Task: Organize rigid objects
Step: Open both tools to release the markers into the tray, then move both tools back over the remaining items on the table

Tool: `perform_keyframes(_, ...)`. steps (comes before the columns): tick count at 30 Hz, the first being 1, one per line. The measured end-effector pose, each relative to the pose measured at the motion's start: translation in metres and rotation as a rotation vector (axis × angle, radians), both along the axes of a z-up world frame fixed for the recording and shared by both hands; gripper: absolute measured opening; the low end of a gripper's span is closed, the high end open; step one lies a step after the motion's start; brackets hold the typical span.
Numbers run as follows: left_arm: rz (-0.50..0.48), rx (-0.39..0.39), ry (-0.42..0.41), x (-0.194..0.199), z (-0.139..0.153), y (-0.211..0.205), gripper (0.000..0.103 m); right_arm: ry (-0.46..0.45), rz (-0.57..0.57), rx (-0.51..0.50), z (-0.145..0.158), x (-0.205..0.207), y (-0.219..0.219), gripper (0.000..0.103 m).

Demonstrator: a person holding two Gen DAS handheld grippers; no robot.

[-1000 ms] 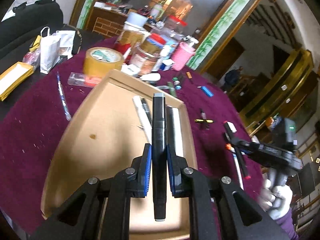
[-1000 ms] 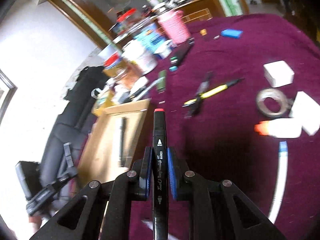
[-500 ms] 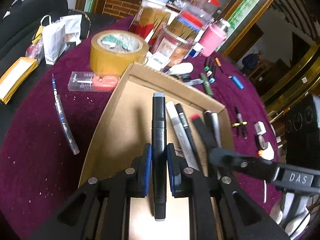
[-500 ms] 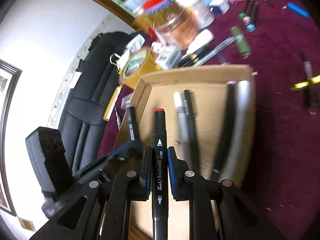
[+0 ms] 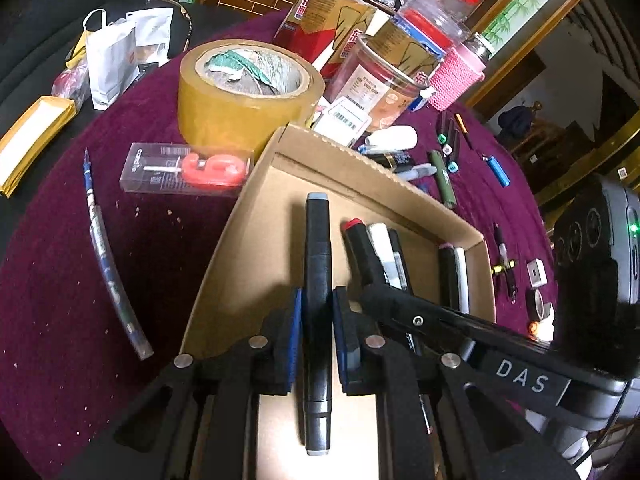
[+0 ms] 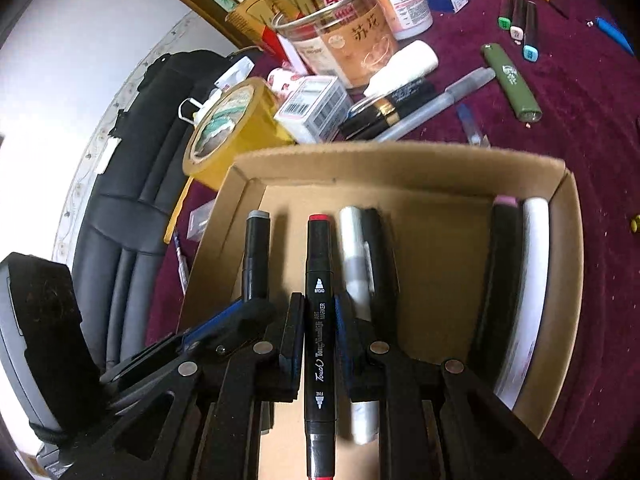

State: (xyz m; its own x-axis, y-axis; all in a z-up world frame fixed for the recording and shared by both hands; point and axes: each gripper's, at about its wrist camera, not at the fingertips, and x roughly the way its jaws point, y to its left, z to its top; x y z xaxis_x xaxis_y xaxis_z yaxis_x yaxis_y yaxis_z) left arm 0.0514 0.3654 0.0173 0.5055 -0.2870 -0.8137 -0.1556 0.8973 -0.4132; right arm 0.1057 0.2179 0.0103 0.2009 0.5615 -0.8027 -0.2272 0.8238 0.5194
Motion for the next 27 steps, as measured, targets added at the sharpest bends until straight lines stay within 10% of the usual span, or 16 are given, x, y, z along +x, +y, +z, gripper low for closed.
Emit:
perform_keyframes(7, 0.032, -0.082, -0.034, -0.002, 0.007, 0.004, 0.033, -0.042, -0.031, 0.007, 0.007, 0.005, -0.016, 0.029)
perform_keyframes(12, 0.056, -0.134, -0.091, -0.022, 0.026, 0.005, 0.077, -0.116, -0.017, 0.040, 0.031, -0.009, -0.039, 0.048)
perform_keyframes(27, 0.027, 0.171, -0.505, -0.141, 0.135, -0.085, 0.082, -0.800, -0.124, -0.217, 0.130, -0.151, -0.138, 0.093)
